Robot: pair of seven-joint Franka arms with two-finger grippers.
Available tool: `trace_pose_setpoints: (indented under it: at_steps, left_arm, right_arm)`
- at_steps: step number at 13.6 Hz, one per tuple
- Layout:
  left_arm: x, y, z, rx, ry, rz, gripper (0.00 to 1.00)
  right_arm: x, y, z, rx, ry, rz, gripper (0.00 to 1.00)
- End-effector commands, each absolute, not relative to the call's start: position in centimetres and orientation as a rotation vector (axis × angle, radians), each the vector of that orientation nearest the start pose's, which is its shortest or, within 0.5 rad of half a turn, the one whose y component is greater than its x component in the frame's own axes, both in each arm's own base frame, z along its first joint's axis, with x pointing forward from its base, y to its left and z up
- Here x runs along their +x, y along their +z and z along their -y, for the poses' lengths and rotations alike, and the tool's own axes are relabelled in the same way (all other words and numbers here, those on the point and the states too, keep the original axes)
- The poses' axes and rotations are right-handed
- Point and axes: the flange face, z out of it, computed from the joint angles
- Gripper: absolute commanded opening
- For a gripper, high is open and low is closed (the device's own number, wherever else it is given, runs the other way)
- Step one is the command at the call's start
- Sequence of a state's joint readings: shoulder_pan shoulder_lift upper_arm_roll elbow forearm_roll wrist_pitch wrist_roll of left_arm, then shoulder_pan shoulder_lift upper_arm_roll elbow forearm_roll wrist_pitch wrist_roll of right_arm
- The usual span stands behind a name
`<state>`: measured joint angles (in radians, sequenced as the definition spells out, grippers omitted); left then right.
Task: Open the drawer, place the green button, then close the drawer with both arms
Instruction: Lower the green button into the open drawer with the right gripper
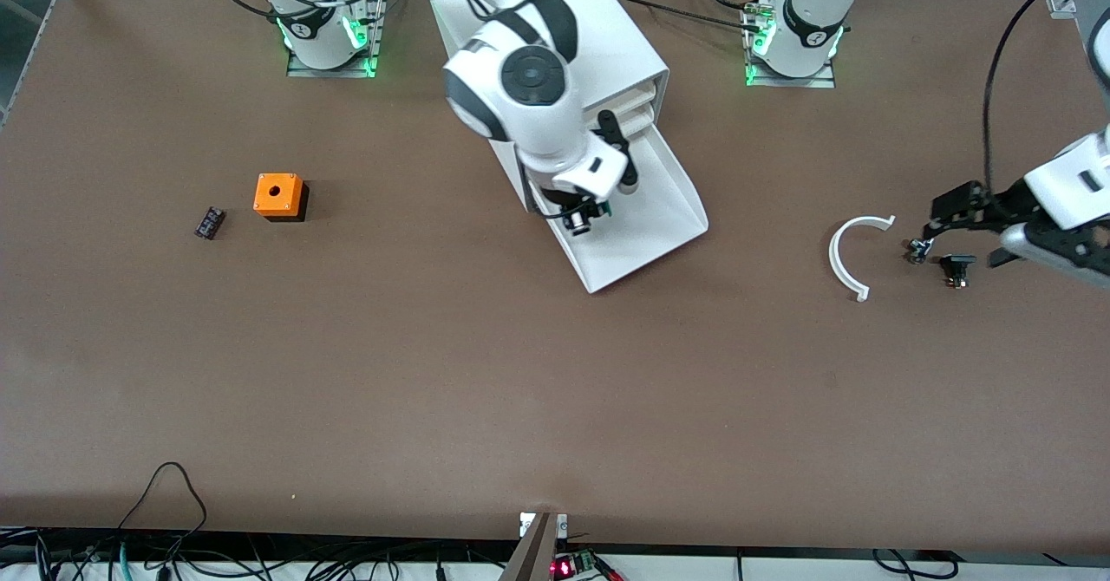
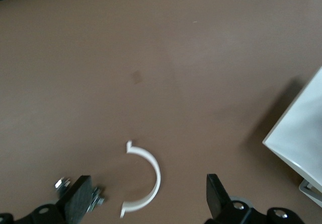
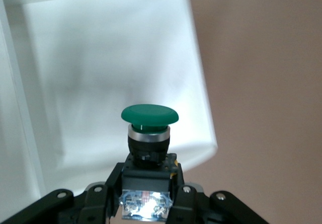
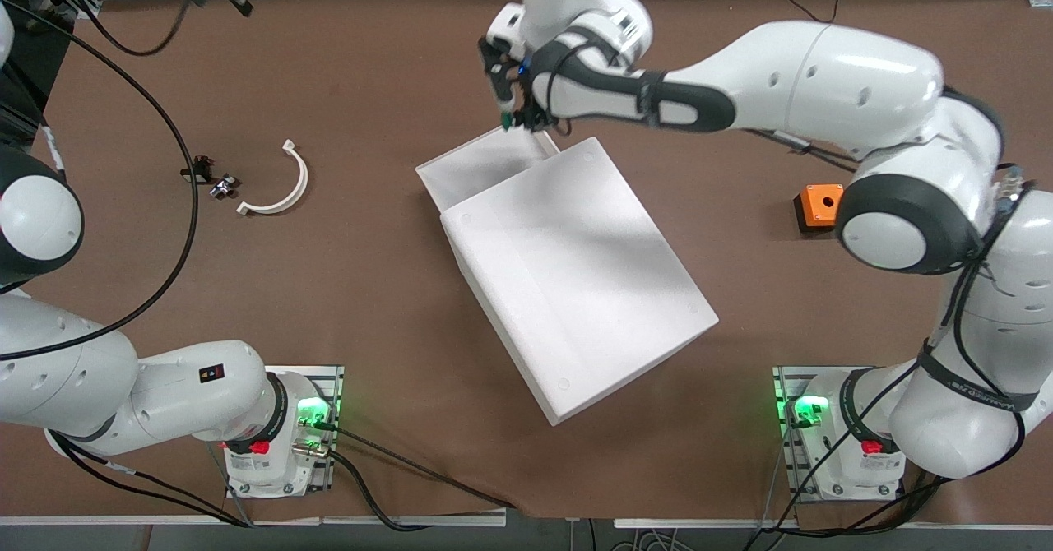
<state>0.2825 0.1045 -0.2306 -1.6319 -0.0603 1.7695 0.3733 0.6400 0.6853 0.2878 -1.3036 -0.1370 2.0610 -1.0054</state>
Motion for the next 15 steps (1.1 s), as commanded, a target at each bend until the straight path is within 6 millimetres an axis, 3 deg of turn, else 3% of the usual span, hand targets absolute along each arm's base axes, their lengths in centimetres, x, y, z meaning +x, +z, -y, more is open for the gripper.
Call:
trace_pose_setpoints:
  at_steps: [1,5,8,10,15]
  left_arm:
    - [59.4,57.3,-3.2,-3.128,-0.048,-0.416,1.00]
    - [58.8,58.2,-3.0,-3.128,-0.050,-0.387,1.00]
    - [58.3,59.5,-2.5,-3.136,-0.001,-0.194,1.00]
    - [58.0,59.6,-1.8,-3.118,0.025,-0.108,1.00]
    - [57.9,59.5,-2.3,-3.120,0.030,-0.071,1.00]
  right_arm:
    - [48.1,33.2,-58.6,1.673,0.116,-2.684,0.26]
    - [47.3,31.0,-59.5,1.653,0.097,-2.692,0.26]
    - [46.8,29.7,-60.1,1.657,0.095,-2.695,0.26]
    - [46.7,28.8,-60.4,1.688,0.086,-2.682,0.27]
    - [45.5,27.0,-61.4,1.781,0.082,-2.617,0.30]
